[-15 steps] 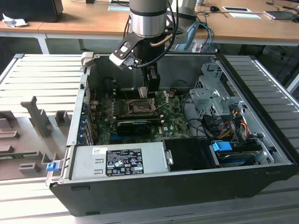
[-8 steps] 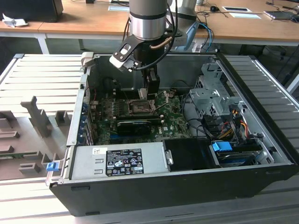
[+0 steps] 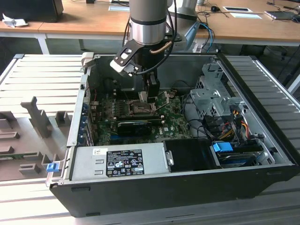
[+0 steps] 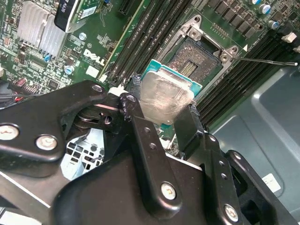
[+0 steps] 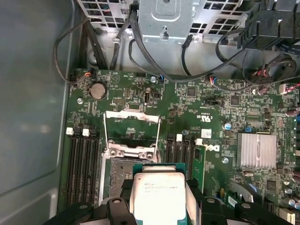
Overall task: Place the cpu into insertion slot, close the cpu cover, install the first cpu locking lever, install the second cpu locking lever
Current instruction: 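Place the cpu into insertion slot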
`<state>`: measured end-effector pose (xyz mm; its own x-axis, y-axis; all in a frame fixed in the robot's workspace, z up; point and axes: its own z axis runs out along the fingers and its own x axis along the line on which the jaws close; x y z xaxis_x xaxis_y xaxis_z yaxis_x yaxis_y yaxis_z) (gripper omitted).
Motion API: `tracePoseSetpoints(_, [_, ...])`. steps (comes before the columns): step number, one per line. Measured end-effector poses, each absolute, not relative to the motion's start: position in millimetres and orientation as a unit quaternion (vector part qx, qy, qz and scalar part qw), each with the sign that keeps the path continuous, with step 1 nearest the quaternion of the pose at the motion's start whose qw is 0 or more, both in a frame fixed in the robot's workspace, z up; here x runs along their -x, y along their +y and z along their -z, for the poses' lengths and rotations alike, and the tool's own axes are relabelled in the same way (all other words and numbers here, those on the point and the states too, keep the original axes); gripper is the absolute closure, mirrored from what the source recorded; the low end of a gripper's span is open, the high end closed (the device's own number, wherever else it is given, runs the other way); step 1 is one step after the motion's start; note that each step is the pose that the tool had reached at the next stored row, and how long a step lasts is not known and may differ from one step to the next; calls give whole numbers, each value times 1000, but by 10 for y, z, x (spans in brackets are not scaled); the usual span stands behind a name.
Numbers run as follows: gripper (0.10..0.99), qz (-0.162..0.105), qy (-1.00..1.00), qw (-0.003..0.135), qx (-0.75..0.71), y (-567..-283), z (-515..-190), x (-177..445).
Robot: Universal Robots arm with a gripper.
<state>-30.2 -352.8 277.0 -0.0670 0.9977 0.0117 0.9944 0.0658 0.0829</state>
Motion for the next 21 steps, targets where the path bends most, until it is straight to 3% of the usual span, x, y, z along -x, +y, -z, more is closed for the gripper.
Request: tracePoseSetpoints(21, [557, -34, 716, 25, -697, -3481, -2594, 322])
